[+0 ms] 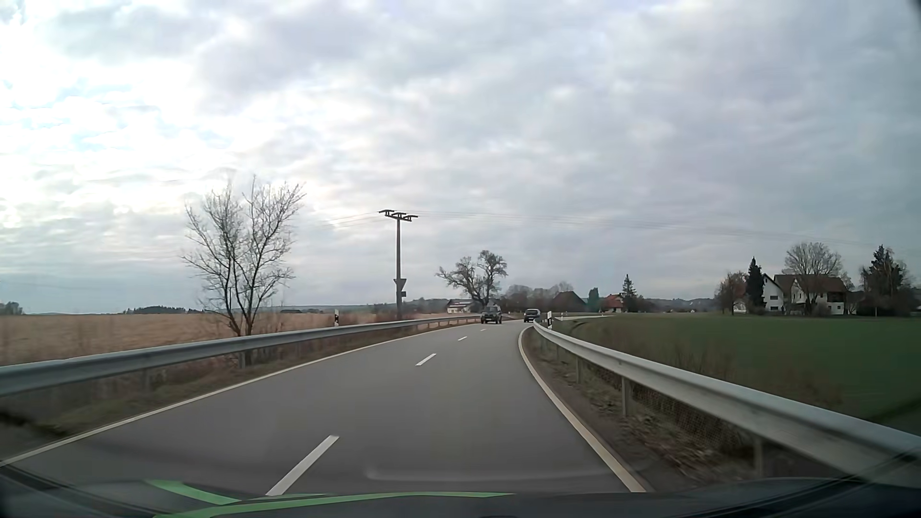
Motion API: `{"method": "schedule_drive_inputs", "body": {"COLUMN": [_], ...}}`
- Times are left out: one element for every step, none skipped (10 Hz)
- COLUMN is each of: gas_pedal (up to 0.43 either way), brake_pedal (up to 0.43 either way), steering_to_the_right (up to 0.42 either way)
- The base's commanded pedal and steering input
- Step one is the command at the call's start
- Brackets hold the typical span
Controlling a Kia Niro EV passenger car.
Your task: Follow the waypoints while adhering to traffic rules and regulations
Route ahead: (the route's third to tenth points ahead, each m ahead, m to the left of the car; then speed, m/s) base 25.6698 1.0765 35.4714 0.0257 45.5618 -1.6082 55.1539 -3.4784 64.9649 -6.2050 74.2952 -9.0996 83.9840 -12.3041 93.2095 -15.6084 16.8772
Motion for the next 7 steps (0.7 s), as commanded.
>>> {"method": "schedule_drive_inputs", "body": {"gas_pedal": [0.228,0.228,0.228,0.228,0.228,0.228,0.228], "brake_pedal": [0.0,0.0,0.0,0.0,0.0,0.0,0.0], "steering_to_the_right": [0.021,0.022,0.022,0.022,0.021,0.021,0.02]}}
